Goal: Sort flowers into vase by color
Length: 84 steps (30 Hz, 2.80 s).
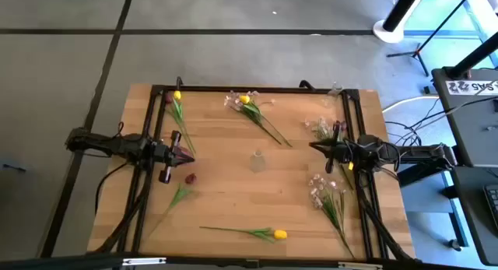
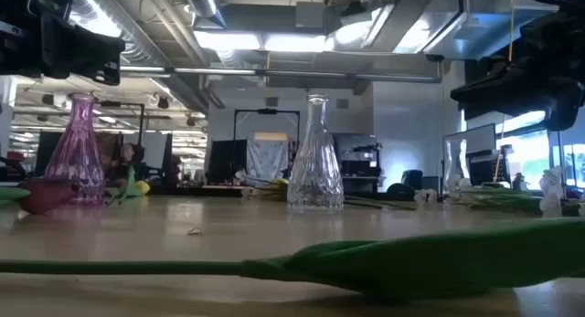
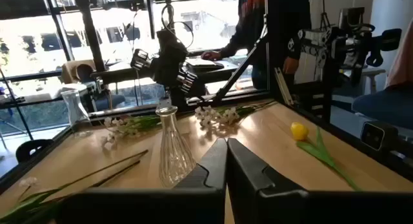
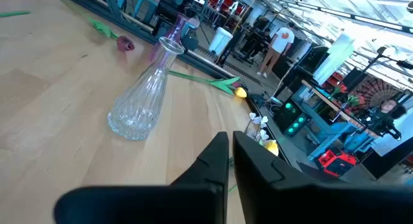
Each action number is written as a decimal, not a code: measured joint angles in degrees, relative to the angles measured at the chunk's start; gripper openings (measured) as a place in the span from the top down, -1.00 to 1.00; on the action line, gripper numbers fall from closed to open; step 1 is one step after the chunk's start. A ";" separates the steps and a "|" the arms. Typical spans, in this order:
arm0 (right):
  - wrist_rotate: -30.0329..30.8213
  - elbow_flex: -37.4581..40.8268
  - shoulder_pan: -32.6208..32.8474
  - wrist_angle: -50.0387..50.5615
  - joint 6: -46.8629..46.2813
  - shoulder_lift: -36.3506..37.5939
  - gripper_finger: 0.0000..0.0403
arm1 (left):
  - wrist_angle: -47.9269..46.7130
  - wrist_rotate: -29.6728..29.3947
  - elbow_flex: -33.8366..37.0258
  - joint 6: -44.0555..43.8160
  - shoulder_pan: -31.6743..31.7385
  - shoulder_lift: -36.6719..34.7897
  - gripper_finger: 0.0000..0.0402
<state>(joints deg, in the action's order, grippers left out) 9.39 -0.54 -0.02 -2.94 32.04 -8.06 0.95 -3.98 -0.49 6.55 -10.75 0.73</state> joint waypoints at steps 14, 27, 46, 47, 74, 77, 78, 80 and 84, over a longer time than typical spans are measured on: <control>0.00 0.00 0.00 0.00 -0.01 0.00 0.88 | 0.00 0.01 0.00 0.00 0.01 0.00 1.00; 0.00 0.00 0.00 0.00 0.01 -0.01 0.88 | 0.00 0.00 0.00 0.00 0.00 0.02 1.00; 0.00 -0.01 0.00 0.02 0.00 0.00 0.88 | 0.00 0.01 0.00 0.00 0.01 0.00 1.00; 0.00 -0.01 -0.01 0.01 -0.01 0.01 0.88 | 0.00 0.01 0.00 0.00 -0.01 0.02 1.00; -9.60 -49.14 7.06 45.63 -47.66 -45.58 0.94 | -0.03 0.01 -0.07 -0.04 0.01 0.02 1.00; -12.11 -56.55 10.59 55.95 -61.49 -52.68 0.89 | -0.03 0.01 -0.07 -0.06 0.01 0.02 1.00; -13.29 -58.77 11.79 58.73 -63.99 -54.95 0.84 | -0.02 0.01 -0.07 -0.04 0.01 0.02 1.00; -15.43 -62.51 13.89 63.03 -68.00 -58.67 0.70 | -0.02 0.01 -0.07 -0.05 0.01 0.02 1.00; -18.05 -64.50 17.04 70.02 -73.14 -64.85 0.28 | 0.02 0.01 -0.07 -0.07 0.01 0.02 1.00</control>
<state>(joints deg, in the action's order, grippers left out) -8.67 -65.04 17.02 67.08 -41.10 -72.91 0.97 -3.97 -0.56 6.48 -10.74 0.75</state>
